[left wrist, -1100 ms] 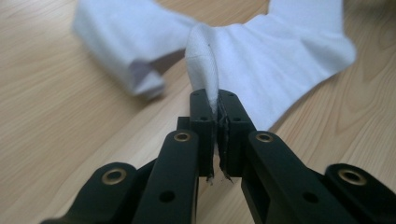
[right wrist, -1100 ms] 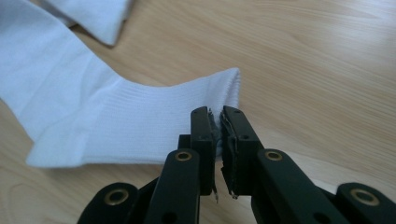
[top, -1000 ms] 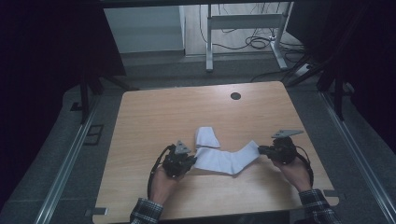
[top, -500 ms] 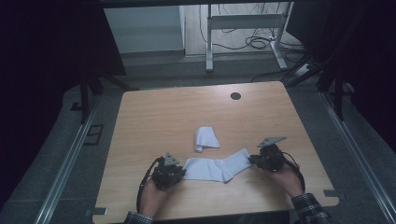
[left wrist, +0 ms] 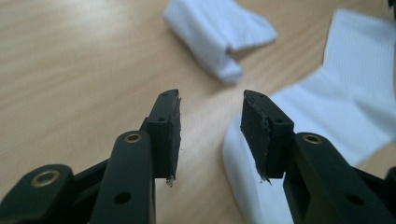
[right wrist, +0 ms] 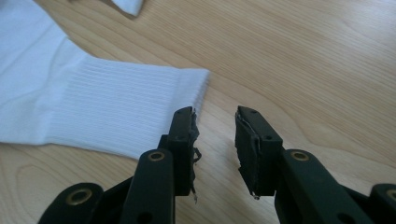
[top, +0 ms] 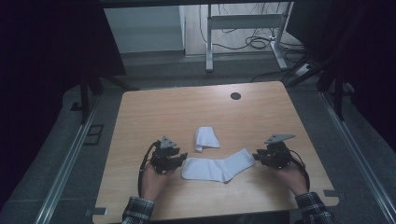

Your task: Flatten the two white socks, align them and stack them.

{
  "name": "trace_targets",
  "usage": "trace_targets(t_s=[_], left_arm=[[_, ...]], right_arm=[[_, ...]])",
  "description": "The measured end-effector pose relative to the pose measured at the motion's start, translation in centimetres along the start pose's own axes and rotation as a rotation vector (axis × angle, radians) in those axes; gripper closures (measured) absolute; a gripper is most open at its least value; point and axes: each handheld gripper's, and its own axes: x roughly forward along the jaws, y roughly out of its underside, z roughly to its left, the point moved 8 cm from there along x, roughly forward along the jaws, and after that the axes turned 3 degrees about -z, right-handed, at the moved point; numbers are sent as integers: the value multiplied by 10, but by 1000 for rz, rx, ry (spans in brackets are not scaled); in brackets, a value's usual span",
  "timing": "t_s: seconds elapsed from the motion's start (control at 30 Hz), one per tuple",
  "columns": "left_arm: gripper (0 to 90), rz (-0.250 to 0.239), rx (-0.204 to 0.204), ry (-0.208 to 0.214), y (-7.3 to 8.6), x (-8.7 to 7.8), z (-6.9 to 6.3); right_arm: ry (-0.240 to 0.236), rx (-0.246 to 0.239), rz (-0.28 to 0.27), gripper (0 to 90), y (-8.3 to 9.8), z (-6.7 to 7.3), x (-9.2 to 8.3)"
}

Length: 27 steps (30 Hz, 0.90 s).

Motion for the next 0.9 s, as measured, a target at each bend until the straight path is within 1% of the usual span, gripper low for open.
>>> trace_targets(t_s=[0.03, 0.1, 0.23, 0.33, 0.4, 0.5, 0.57, 0.6, 0.63, 0.67, 0.73, 0.8, 0.9], left_arm=[[569, -4, -1, 0, -6, 4, 1], [559, -7, -5, 2, -12, 11, 2], [522, -4, -23, 25, -22, 29, 0], [494, 14, -30, 32, -23, 45, -1], [478, 32, -25, 31, -22, 56, -2], [484, 65, -24, 21, -18, 70, -2], [542, 81, -25, 18, -16, 75, -3], [581, 91, -27, 23, -14, 78, -4], [653, 98, -32, 32, -14, 79, -4], [690, 93, -37, 32, -15, 80, -5], [812, 78, -33, 23, -19, 77, -6], [834, 56, -15, 13, -27, 72, -7], [835, 23, 6, 0, -42, 59, -8]], right_arm=[[0, 7, -3, 663, 1, -2, 0], [17, 1, 1, 656, 3, -8, -1], [31, 25, 8, 643, 9, -18, -2], [39, 34, 9, 636, 12, -24, -2], [43, 39, 10, 629, 13, -26, -2], [38, 35, 3, 622, 12, -24, -2], [36, 26, 5, 617, 11, -23, -1], [34, 28, 7, 616, 11, -22, -1], [33, 26, 8, 616, 11, -22, 0], [33, 24, 9, 616, 11, -21, 0], [33, 26, 9, 616, 11, -22, 0], [35, 27, 7, 617, 11, -22, 0], [36, 35, 8, 617, 12, -23, -1]])
